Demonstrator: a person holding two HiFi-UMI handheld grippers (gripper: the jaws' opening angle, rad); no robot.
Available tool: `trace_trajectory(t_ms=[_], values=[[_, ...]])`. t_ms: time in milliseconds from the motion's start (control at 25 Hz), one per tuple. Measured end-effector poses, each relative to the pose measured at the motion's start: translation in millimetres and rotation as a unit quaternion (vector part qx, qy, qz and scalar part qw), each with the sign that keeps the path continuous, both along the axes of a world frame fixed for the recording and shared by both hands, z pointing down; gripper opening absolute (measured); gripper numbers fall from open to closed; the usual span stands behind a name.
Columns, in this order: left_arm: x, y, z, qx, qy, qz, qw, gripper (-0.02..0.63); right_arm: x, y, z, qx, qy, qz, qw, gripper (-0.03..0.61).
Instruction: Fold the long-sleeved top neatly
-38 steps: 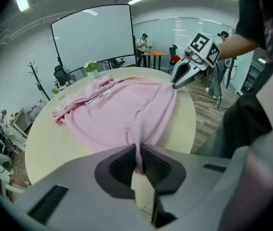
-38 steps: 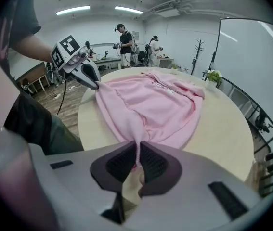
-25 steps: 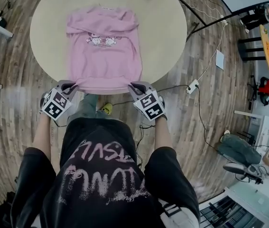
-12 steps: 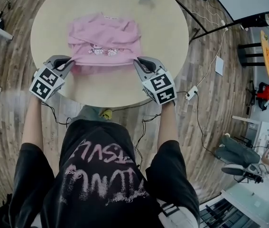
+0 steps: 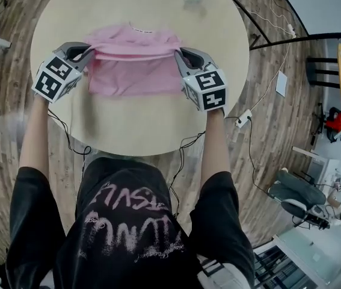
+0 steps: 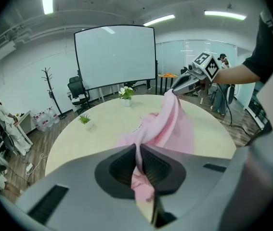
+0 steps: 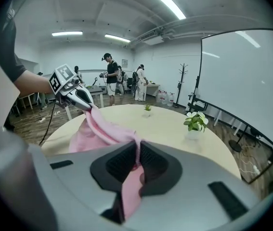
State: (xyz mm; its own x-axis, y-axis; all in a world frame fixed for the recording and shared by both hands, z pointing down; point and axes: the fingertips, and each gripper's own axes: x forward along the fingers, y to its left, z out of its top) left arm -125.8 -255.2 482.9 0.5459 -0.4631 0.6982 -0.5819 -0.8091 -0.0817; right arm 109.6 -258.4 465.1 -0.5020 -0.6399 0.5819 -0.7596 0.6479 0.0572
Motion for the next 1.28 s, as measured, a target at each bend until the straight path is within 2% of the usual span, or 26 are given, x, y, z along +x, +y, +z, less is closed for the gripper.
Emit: trace_trajectory(t_ms=[360,640,880,1040,1160,1280], values=[[-2,-75,51,-0.038,0.007,0.001,0.9993,0.035,-1,-67,48,-0.038,-0.007,0.058,0.998,0.043],[-10,-121,64,-0.031,0.029,-0.040,0.9983,0.046,10,-102,51,-0.029,-0.019,0.109,0.993,0.072],[-21,-135,49,-0.009,0.035,-0.056,0.9977,0.046,28,-94,49,-0.037,-0.010,0.124,0.992,0.083],[-9,-117,43,-0.007,0.029,0.004,0.9995,0.030,40,-61,66,-0.064,-0.013,0.137,0.988,0.109],[15,-104,41,-0.010,0.029,0.061,0.9977,0.012,51,-33,87,-0.093,-0.010,0.150,0.984,0.141],[45,-96,37,-0.009,0.032,0.106,0.9938,0.011,59,-7,103,-0.114,-0.032,0.170,0.978,0.168]])
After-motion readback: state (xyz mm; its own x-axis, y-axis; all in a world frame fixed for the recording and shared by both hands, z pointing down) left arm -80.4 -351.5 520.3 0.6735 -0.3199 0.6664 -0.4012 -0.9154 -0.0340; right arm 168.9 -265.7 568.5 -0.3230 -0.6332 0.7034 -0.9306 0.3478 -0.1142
